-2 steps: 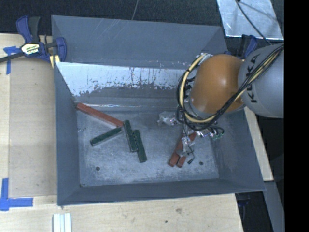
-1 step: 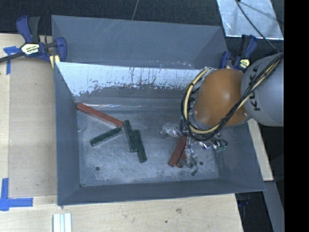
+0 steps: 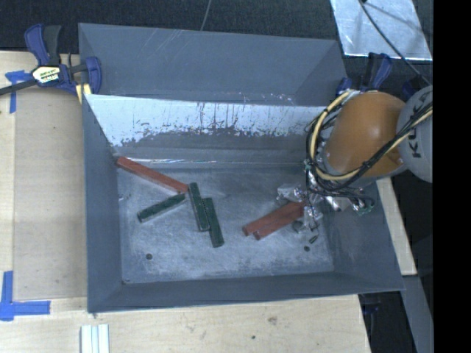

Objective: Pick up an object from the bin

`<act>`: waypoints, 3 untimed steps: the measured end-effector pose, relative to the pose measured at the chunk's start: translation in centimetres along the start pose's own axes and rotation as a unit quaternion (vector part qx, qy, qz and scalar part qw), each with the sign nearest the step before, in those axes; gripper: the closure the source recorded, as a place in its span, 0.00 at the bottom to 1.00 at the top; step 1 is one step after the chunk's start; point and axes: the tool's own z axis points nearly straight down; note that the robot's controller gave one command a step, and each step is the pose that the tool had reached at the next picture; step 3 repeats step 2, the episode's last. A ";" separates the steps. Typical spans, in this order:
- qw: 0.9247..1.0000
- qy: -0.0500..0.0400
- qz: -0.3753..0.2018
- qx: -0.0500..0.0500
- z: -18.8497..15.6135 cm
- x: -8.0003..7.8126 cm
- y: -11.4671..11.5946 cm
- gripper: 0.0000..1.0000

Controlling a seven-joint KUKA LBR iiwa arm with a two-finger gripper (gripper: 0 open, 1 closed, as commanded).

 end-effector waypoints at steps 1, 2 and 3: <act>1.000 0.000 0.000 0.000 0.0 0.0 0.0 1.00; 1.000 0.000 0.005 -0.001 -14.6 -1.0 1.2 1.00; 1.000 0.000 0.005 -0.001 -14.6 -1.0 1.2 1.00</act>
Offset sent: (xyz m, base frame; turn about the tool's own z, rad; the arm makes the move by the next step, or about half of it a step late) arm 0.0013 0.0167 0.1459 0.0085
